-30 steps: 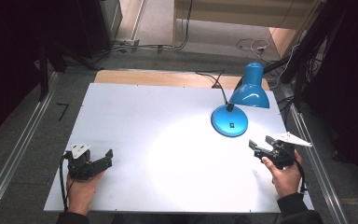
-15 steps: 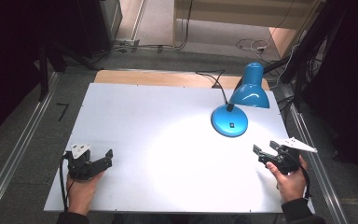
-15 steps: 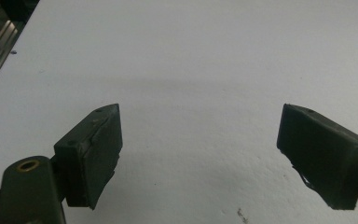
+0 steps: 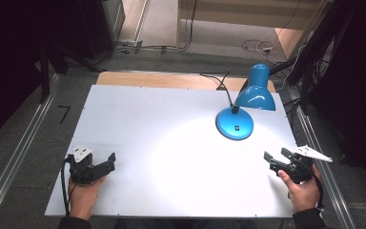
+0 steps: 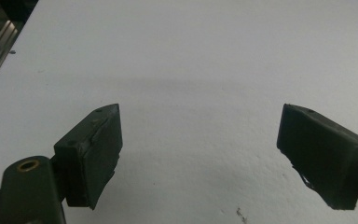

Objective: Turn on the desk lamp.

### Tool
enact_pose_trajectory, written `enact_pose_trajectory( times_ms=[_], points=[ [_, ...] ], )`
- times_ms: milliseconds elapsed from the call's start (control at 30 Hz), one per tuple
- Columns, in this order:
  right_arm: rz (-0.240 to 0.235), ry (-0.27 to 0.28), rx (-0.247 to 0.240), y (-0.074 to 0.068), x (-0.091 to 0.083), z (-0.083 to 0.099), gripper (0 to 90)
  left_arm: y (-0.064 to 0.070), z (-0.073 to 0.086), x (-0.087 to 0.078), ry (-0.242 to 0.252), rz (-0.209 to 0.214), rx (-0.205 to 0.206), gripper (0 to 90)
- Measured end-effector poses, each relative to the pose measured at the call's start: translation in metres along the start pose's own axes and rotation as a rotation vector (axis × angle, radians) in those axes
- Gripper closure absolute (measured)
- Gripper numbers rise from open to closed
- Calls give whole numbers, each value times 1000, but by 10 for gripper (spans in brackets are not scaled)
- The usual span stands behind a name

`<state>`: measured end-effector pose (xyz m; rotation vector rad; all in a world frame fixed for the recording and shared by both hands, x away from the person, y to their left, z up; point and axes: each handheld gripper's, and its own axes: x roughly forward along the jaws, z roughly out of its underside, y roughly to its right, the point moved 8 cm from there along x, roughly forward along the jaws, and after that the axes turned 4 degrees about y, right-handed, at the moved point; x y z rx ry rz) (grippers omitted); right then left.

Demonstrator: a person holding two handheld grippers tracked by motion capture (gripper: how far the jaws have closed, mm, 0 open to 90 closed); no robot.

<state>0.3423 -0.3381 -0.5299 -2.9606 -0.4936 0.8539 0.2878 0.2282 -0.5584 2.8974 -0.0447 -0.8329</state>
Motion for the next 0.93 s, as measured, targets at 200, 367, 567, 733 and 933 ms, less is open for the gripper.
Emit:
enact_pose_trajectory(
  times_ms=[200,367,567,733,933],
  points=[
    [8,3,-1,3,-3,2,220,0,0,0,0,2,1,149],
    [11,3,4,5,-6,4,220,0,0,0,0,0,0,148],
    [19,6,14,10,-11,6,220,0,0,0,-1,1,1,148],
    [38,-5,29,19,-15,11,211,0,0,0,-2,0,1,148],
    [99,-96,30,37,-7,31,203,1,0,1,-3,-1,3,148]
  ],
)
